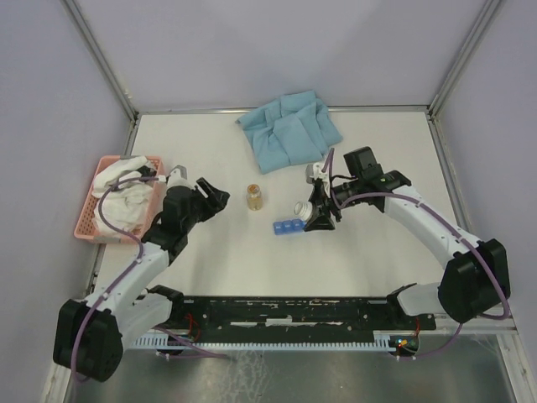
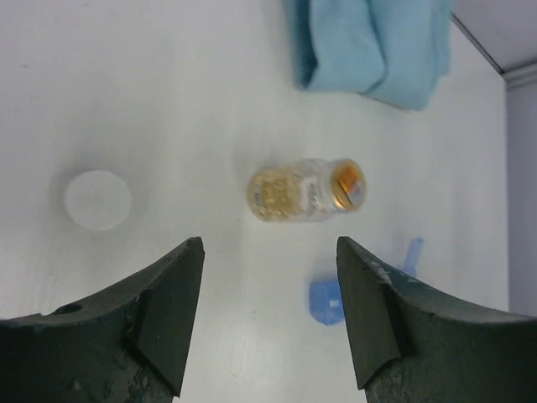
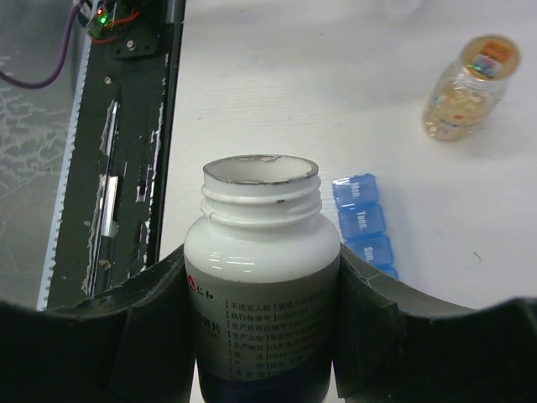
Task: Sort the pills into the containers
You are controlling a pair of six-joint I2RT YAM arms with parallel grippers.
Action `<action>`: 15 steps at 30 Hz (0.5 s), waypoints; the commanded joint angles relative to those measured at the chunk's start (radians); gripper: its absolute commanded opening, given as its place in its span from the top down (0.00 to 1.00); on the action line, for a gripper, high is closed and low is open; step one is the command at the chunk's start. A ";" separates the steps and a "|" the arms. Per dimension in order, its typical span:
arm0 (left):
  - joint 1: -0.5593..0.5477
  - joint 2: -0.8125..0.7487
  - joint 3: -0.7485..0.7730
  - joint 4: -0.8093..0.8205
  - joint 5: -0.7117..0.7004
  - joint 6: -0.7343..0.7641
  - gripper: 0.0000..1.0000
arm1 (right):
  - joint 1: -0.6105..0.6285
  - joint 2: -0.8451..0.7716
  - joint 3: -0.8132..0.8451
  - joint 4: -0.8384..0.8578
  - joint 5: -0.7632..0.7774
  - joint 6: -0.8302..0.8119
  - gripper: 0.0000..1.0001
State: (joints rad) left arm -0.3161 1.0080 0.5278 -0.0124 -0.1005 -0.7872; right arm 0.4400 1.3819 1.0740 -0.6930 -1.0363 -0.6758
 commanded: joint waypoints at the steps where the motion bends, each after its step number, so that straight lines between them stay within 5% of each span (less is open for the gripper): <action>1: 0.003 -0.127 -0.099 0.195 0.315 0.173 0.29 | -0.048 -0.127 -0.049 0.309 -0.051 0.270 0.99; 6: 0.003 -0.226 -0.210 0.335 0.439 0.207 0.18 | -0.081 -0.269 -0.066 0.643 0.027 0.528 0.99; 10: 0.002 -0.260 -0.246 0.399 0.467 0.176 0.14 | -0.103 -0.248 0.083 0.823 0.015 0.774 0.99; 13: 0.003 -0.264 -0.236 0.398 0.487 0.168 0.14 | -0.107 -0.214 0.144 1.189 0.019 1.083 0.99; 15: 0.003 -0.265 -0.228 0.393 0.498 0.163 0.14 | -0.107 -0.189 0.144 1.522 0.067 1.437 0.99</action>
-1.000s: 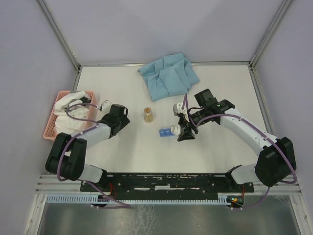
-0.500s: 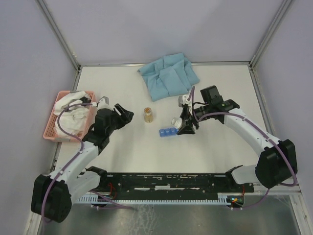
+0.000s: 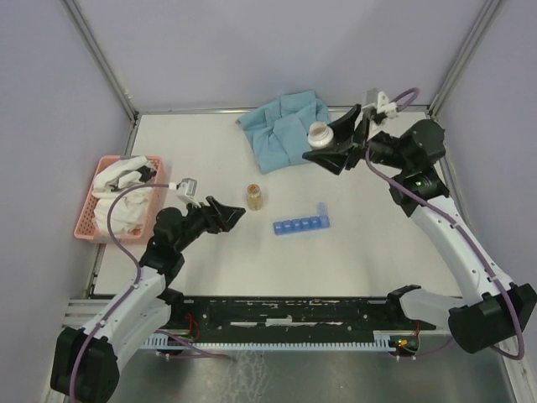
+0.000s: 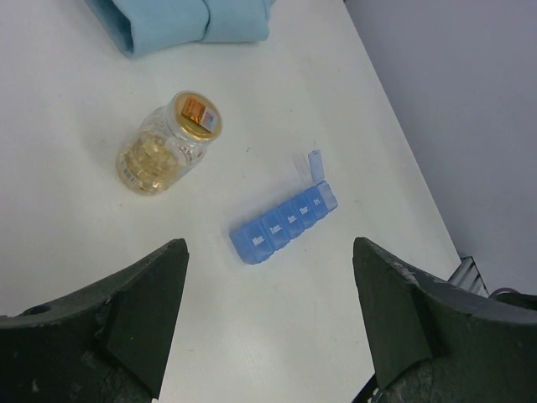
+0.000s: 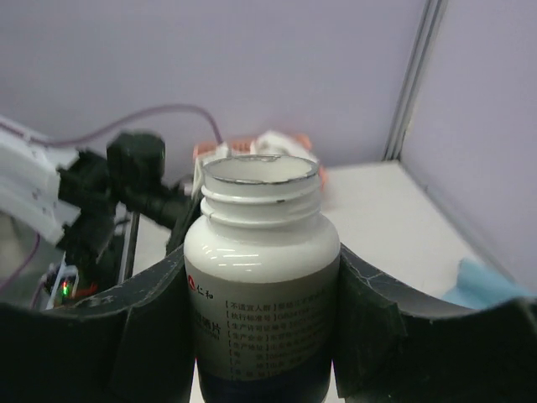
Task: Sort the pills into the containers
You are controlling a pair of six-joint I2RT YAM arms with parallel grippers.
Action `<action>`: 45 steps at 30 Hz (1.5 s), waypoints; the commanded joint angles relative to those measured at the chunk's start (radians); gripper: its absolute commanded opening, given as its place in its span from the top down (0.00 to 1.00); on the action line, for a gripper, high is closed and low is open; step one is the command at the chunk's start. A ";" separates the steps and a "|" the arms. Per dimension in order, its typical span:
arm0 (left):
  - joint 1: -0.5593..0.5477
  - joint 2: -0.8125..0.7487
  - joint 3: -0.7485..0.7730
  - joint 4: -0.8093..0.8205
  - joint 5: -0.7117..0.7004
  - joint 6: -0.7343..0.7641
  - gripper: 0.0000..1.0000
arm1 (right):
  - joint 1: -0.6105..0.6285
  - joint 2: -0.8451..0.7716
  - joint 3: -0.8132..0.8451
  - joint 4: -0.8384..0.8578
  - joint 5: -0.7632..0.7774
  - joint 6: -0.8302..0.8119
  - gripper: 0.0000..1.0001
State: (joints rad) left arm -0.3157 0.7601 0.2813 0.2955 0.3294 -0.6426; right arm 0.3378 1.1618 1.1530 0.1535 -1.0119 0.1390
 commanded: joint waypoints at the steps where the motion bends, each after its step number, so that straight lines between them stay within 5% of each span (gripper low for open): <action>1: 0.003 -0.020 0.019 0.084 0.076 0.014 0.15 | -0.004 0.039 0.043 0.849 0.078 0.756 0.99; 4: 0.003 -0.035 0.019 0.076 0.093 0.008 0.15 | -0.002 -0.027 -0.016 1.111 0.111 0.962 0.99; 7: 0.004 -0.064 0.017 0.061 0.097 0.003 0.15 | -0.062 -0.127 -0.060 1.064 0.054 0.954 0.99; 10: 0.003 -0.073 0.011 0.083 0.109 -0.004 0.14 | -0.161 -0.115 -0.099 0.844 0.152 0.861 0.99; 14: 0.002 -0.073 -0.002 0.152 0.158 -0.015 0.14 | -0.128 -0.111 -0.174 1.094 0.094 1.008 0.99; 16: 0.003 -0.071 -0.025 0.208 0.173 -0.025 0.10 | -0.102 -0.168 -0.168 1.027 0.018 0.938 0.99; 19: 0.003 -0.039 -0.086 0.396 0.181 -0.079 0.04 | -0.203 -0.128 -0.153 0.779 0.126 0.806 0.99; 23: 0.003 0.041 -0.074 0.510 0.240 -0.108 0.03 | -0.196 0.006 -0.213 1.266 0.121 1.115 0.99; 24: 0.003 0.054 -0.067 0.510 0.253 -0.101 0.03 | -0.162 -0.018 -0.223 1.271 0.069 1.096 0.99; 25: 0.001 0.063 -0.065 0.511 0.260 -0.090 0.03 | -0.145 -0.063 -0.238 1.221 0.023 1.007 0.99; 28: -0.005 0.083 -0.085 0.549 0.233 -0.062 0.03 | -0.219 -0.147 -0.187 0.572 0.090 0.569 0.99; 29: -0.005 0.095 -0.097 0.576 0.225 -0.068 0.03 | -0.247 -0.126 -0.183 0.580 0.087 0.604 0.99; 32: -0.006 0.128 -0.099 0.614 0.228 -0.079 0.02 | -0.122 -0.007 -0.287 1.247 0.001 1.008 0.99; 33: -0.005 0.135 -0.091 0.598 0.226 -0.071 0.00 | -0.091 -0.037 -0.294 1.191 -0.054 0.938 0.99; 36: -0.006 0.156 -0.092 0.598 0.217 -0.063 0.01 | -0.132 -0.178 -0.229 0.256 -0.024 0.251 0.99; 38: -0.006 0.180 -0.110 0.635 0.203 -0.063 0.01 | -0.140 -0.159 -0.240 0.150 -0.105 0.134 0.99; 41: -0.008 0.203 -0.116 0.640 0.175 -0.020 0.01 | -0.135 -0.147 -0.350 0.351 -0.208 0.196 0.99; 45: -0.041 0.138 -0.079 0.456 0.048 0.119 0.01 | -0.136 -0.144 -0.254 -0.224 -0.269 -0.325 0.99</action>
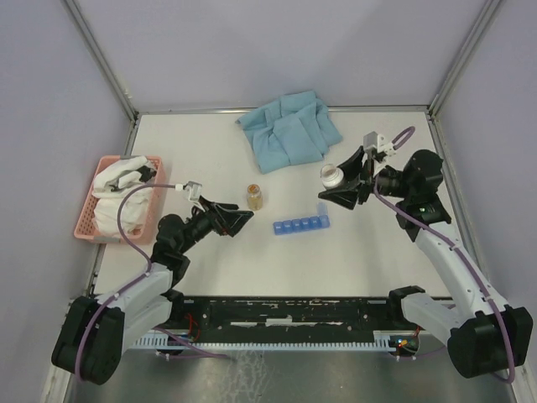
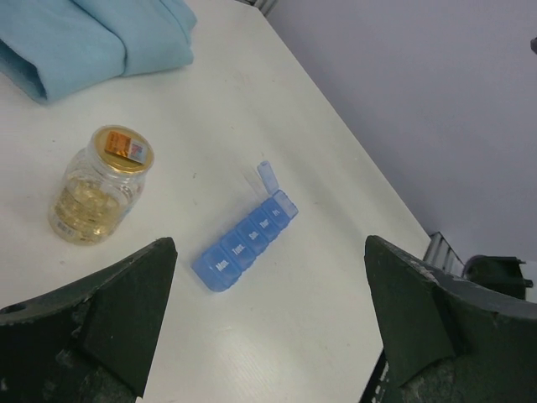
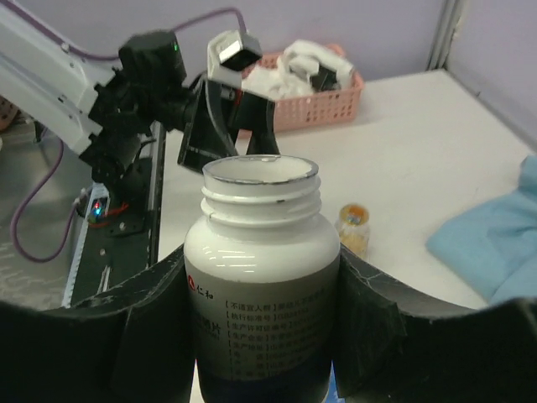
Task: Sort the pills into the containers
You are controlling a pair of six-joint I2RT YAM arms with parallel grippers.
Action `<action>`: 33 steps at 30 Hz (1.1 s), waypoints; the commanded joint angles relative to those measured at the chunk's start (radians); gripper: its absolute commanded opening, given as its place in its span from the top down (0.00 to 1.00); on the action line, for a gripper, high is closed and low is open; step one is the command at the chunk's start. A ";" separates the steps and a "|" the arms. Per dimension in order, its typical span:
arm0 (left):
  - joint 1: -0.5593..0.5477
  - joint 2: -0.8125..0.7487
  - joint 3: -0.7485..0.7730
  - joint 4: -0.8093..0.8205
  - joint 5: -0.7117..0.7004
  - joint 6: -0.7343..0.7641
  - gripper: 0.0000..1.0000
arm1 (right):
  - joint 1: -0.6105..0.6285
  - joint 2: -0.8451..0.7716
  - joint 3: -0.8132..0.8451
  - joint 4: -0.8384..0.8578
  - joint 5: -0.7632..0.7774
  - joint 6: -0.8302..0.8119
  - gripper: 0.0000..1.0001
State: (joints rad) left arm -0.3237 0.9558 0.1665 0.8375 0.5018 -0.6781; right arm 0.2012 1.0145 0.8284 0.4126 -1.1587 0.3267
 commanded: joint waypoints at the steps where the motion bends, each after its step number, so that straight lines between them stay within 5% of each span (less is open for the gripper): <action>1: -0.066 -0.097 0.042 -0.127 -0.186 0.198 0.01 | 0.000 0.019 0.095 -0.581 -0.139 -0.612 0.99; 4: -0.154 -0.164 0.025 -0.175 -0.400 0.323 0.01 | -0.002 0.066 0.137 -0.870 -0.153 -0.933 0.99; 7: -0.209 -0.166 -0.010 -0.150 -0.516 0.379 0.01 | -0.007 0.114 0.141 -0.961 -0.100 -1.070 0.99; 16: -0.226 -0.139 -0.098 -0.030 -0.553 0.403 0.01 | -0.006 0.304 0.243 -1.282 0.111 -1.422 0.99; 21: -0.226 -0.185 -0.149 0.008 -0.577 0.392 0.01 | -0.006 0.413 0.270 -1.350 0.184 -1.491 0.99; 33: -0.225 -0.109 -0.118 0.019 -0.572 0.391 0.01 | 0.029 0.491 0.214 -1.211 0.387 -1.452 0.99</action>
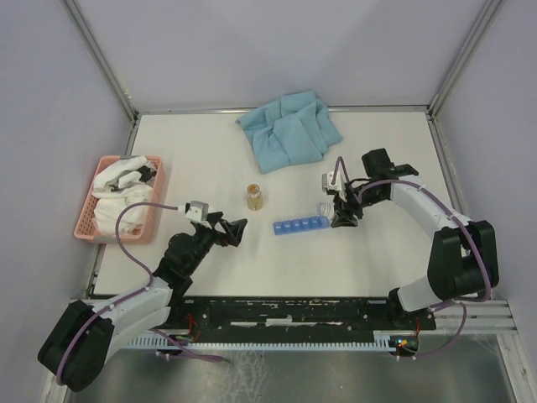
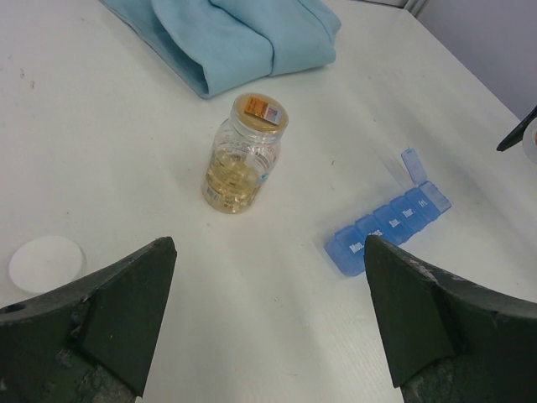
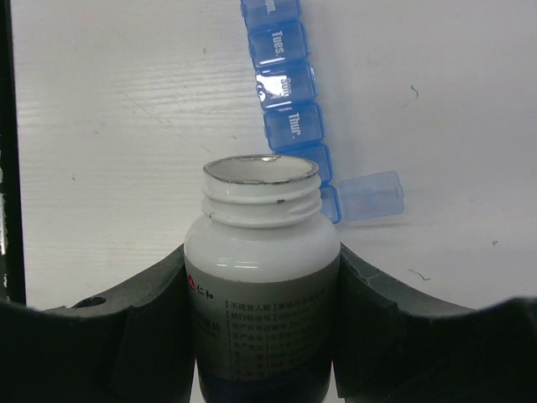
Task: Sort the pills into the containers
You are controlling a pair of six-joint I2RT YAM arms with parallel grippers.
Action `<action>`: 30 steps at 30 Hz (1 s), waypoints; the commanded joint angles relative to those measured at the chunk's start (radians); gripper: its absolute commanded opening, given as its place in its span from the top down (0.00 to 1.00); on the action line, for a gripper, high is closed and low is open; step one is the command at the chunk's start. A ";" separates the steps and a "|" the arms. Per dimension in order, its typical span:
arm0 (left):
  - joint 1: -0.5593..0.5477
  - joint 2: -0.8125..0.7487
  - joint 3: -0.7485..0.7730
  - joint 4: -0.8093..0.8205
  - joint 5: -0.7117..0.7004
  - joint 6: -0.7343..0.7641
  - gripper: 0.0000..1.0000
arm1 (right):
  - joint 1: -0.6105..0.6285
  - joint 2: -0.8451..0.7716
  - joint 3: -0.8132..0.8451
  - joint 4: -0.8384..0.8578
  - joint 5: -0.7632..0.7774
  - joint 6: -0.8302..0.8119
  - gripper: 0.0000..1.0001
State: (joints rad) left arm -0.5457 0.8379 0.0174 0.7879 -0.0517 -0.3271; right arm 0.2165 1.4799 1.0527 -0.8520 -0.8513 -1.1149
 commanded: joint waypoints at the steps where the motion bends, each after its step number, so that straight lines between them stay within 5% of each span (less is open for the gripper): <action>1: -0.003 0.008 0.029 0.070 -0.019 0.040 0.01 | 0.014 0.032 -0.011 0.061 0.094 -0.005 0.99; 30: -0.002 0.007 0.018 0.088 -0.027 0.036 0.01 | 0.044 0.160 0.001 0.111 0.321 0.035 0.99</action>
State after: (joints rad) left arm -0.5457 0.8459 0.0174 0.8146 -0.0525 -0.3271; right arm 0.2497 1.6329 1.0428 -0.7589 -0.5652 -1.0859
